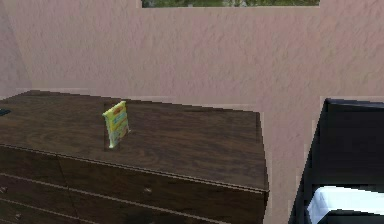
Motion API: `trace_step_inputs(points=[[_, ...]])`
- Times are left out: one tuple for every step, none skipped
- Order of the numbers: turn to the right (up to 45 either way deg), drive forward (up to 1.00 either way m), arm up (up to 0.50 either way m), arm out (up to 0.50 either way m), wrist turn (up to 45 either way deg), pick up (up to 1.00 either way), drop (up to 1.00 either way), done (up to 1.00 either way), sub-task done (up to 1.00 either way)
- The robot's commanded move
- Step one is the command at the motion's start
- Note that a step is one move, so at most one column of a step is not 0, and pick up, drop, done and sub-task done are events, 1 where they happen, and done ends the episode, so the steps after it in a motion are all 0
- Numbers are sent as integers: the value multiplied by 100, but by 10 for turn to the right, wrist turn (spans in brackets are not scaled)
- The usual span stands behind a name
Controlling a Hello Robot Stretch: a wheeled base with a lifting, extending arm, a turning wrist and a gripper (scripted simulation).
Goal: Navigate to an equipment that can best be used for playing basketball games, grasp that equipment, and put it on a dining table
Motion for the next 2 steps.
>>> trace_step_inputs(points=[[0,0,0,0,0,100,0,0,0],[0,0,10,0,0,0,0,0,0]])
